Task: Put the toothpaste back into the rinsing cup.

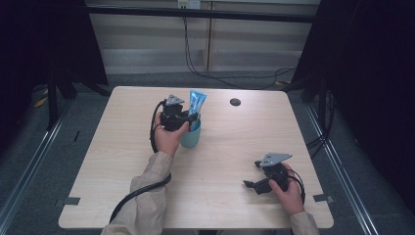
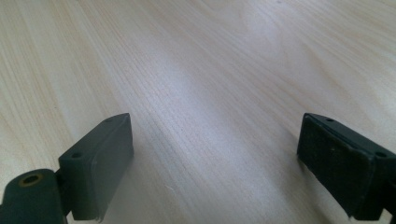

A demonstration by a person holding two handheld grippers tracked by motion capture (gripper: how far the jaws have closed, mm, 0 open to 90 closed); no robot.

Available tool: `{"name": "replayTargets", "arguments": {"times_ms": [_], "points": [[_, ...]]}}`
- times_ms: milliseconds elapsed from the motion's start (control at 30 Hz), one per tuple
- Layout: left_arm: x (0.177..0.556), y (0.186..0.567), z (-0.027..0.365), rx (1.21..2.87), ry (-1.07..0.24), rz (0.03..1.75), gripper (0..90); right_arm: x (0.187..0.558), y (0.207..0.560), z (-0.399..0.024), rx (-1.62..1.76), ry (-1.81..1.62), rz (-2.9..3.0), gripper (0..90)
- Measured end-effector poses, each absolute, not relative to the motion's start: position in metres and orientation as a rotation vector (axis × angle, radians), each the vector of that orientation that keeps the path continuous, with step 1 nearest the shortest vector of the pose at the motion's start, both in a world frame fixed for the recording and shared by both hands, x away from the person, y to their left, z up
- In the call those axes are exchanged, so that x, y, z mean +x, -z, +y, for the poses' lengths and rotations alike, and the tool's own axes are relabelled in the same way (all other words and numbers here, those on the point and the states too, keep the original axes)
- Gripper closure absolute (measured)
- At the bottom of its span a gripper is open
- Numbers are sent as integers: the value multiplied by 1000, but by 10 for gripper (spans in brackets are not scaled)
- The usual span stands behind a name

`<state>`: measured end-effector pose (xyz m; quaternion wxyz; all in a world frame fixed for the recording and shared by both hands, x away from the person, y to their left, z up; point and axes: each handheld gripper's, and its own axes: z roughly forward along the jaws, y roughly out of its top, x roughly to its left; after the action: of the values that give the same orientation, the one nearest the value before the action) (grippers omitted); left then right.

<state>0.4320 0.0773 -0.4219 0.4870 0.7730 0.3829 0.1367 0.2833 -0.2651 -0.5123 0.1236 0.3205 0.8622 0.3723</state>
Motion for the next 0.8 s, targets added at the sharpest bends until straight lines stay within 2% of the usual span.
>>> {"name": "replayTargets", "arguments": {"times_ms": [533,800], "points": [[431,420,76,1890,-321,925,654,283,512,-265,937,-1085,2513,103],[432,419,79,1885,-294,937,580,283,512,-265,937,-1085,2514,103]]}}
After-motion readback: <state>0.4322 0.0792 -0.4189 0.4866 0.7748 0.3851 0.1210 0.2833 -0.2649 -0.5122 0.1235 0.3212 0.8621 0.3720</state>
